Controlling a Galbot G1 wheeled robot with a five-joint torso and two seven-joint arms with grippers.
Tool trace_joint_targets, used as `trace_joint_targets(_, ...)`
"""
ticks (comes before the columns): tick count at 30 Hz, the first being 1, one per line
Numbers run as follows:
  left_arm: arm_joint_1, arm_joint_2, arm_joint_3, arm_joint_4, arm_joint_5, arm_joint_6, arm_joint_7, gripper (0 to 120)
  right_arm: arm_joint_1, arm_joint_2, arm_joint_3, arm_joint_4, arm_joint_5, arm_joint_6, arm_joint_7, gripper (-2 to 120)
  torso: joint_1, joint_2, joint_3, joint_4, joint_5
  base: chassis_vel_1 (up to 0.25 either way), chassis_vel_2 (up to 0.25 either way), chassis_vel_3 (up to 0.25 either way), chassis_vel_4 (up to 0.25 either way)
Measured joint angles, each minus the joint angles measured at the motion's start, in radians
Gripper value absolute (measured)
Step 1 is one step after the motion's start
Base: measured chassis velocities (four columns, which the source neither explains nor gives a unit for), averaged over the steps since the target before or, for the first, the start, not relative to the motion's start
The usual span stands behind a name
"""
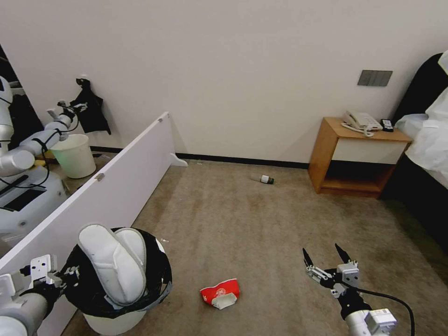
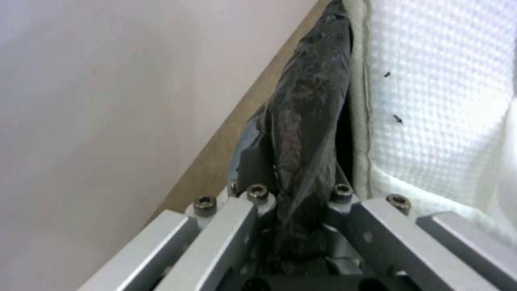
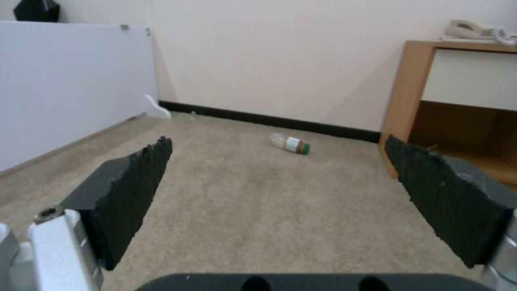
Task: Pick up the trash bin, then pick up the garbage from the floor and place it into the trash bin.
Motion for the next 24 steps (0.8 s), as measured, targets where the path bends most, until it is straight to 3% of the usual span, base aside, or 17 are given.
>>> trace_joint_targets(24,-0.004,-0.010,0.009,0.008,0.015,0.000,0.001,4,-0.025,-0.015,-0.027,-0.026,-0.018,0.022,-0.024,100,0.000,0.000,0.000,0.0000,0.0000,0.001,0.001,0.002,0.001)
